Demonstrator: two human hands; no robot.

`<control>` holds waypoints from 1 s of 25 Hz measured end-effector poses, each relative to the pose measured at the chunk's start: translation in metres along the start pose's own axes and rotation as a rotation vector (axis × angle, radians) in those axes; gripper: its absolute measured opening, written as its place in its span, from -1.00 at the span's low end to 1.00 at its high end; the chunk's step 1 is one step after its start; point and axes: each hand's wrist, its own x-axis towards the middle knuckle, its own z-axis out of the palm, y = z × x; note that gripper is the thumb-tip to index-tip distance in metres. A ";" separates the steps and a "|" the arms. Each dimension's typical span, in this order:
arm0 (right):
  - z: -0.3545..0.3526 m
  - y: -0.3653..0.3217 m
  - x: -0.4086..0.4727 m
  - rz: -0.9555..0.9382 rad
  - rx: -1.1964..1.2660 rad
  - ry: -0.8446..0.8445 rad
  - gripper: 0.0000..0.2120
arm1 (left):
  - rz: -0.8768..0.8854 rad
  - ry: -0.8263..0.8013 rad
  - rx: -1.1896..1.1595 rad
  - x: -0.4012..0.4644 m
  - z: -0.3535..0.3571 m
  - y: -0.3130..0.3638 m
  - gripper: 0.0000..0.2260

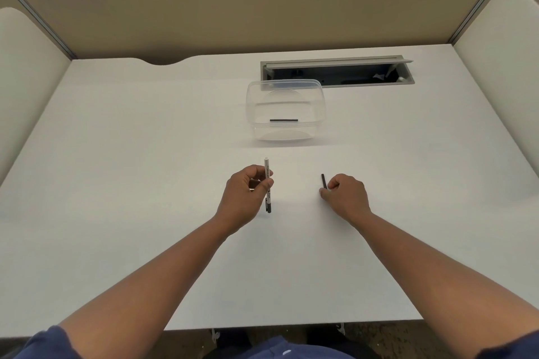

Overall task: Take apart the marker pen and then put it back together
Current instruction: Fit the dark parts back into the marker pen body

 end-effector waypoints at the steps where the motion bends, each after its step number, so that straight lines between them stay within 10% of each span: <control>1: 0.000 0.000 0.000 0.000 0.000 -0.001 -0.88 | 0.002 0.001 0.002 0.000 0.000 0.000 -0.91; 25: -0.051 -0.065 -0.036 -0.420 0.582 -0.102 -0.82 | 0.270 0.029 0.266 -0.006 0.000 -0.004 -0.80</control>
